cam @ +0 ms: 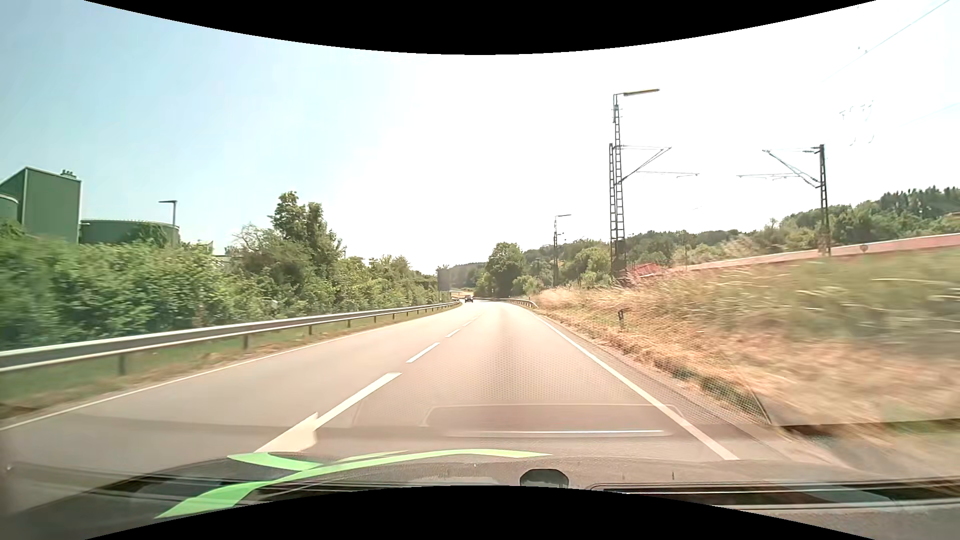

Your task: Follow the waypoints while adhering to traffic rules and regulations

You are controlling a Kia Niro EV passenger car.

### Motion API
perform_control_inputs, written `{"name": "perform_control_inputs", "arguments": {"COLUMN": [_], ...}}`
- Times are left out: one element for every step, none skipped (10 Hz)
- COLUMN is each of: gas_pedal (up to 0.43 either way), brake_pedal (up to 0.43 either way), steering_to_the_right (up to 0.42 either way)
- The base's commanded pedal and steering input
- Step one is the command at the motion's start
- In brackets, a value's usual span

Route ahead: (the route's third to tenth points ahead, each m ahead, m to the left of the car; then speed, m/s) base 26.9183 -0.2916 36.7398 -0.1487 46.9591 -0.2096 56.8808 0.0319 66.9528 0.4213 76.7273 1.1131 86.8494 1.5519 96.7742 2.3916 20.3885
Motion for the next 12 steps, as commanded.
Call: {"name": "perform_control_inputs", "arguments": {"gas_pedal": [0.189, 0.189, 0.189, 0.189, 0.197, 0.209, 0.209, 0.228, 0.228, 0.240, 0.240, 0.240], "brake_pedal": [0.000, 0.000, 0.000, 0.000, 0.000, 0.000, 0.000, 0.000, 0.000, 0.000, 0.000, 0.000], "steering_to_the_right": [-0.001, -0.001, -0.002, -0.002, -0.002, -0.001, -0.002, -0.002, -0.002, -0.002, -0.002, -0.002]}}
